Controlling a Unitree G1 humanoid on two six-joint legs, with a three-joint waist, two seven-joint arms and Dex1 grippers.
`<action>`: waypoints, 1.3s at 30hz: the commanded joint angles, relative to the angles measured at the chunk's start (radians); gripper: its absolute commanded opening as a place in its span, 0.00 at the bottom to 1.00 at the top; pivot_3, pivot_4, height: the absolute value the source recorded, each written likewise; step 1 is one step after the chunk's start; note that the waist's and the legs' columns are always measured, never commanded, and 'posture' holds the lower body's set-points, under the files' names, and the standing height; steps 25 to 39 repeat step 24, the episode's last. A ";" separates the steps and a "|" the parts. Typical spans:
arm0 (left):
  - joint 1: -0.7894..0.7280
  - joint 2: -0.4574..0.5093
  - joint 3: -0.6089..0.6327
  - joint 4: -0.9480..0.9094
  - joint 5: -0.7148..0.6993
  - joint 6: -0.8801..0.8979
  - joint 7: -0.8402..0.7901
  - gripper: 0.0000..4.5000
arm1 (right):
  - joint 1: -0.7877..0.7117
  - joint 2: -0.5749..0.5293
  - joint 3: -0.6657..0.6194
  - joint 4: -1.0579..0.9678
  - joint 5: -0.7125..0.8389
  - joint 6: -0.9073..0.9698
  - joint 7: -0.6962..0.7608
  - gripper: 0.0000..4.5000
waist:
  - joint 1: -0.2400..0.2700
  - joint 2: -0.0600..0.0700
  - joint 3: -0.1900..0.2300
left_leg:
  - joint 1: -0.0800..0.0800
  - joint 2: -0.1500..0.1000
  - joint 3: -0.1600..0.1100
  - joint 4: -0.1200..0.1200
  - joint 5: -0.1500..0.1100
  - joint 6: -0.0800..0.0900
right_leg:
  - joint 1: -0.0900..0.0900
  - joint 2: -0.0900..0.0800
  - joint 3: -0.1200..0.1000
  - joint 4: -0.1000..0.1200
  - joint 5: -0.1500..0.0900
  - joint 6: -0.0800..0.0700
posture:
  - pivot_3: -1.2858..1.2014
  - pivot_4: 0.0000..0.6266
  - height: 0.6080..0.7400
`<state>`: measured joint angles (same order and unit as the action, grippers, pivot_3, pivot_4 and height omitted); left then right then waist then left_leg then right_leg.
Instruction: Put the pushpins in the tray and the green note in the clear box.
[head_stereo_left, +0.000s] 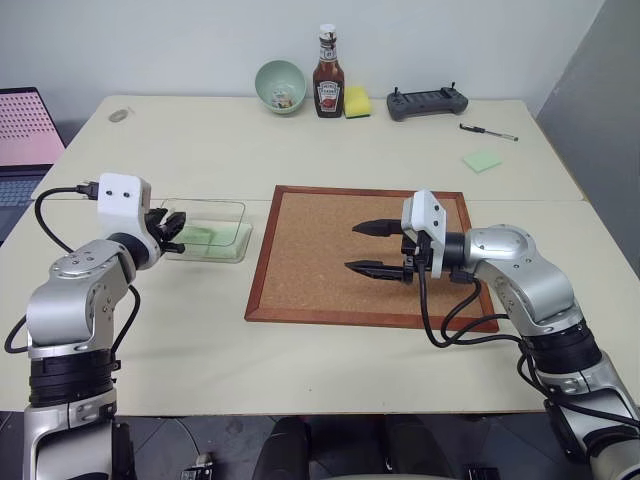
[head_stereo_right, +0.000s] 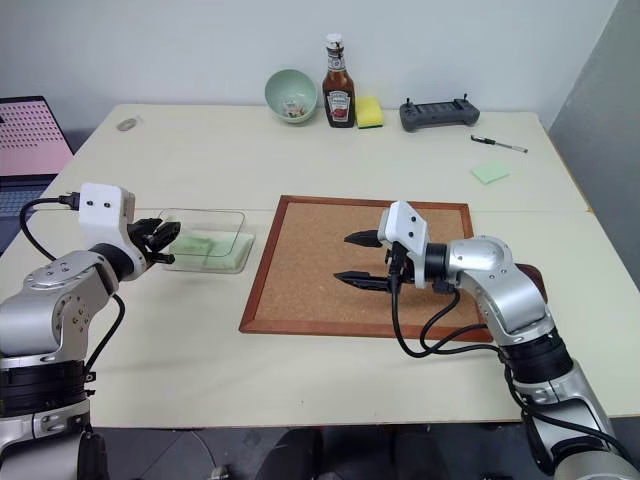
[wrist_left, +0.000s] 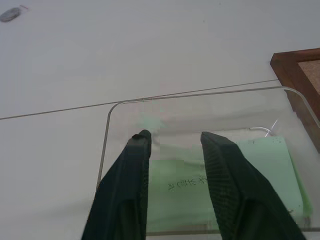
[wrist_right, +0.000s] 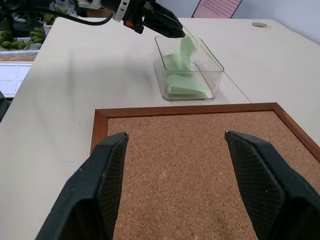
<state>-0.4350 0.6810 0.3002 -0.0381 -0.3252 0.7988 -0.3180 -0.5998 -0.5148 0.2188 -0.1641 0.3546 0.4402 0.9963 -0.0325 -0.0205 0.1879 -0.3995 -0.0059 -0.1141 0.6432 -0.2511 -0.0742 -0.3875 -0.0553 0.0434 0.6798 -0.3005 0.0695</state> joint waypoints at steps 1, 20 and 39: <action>-0.017 0.005 0.013 -0.028 0.012 -0.022 0.004 0.62 | -0.005 -0.008 -0.024 -0.046 0.008 0.006 -0.007 0.73 | 0.000 0.000 0.000 | 0.000 0.000 0.000 0.000 0.000 0.000 | 0.000 0.000 0.000 0.000 0.000 0.000 | 0.52 0.24 1.00; 0.146 -0.222 -0.257 -0.366 -0.004 -0.207 -0.086 0.82 | 0.400 -0.016 -0.334 -0.131 -0.049 -0.087 -0.321 0.73 | -0.004 0.000 0.000 | 0.000 0.000 0.003 0.000 0.000 0.000 | 0.000 0.000 0.003 0.000 0.000 0.000 | 0.52 0.24 1.00; 0.182 -0.237 -0.281 -0.325 0.014 -0.281 -0.124 0.82 | 0.429 -0.025 -0.339 -0.130 -0.059 -0.106 -0.325 0.73 | -0.010 0.000 0.000 | 0.002 0.001 0.004 0.000 0.000 0.000 | 0.001 0.001 0.004 0.002 0.000 0.000 | 0.52 0.24 1.00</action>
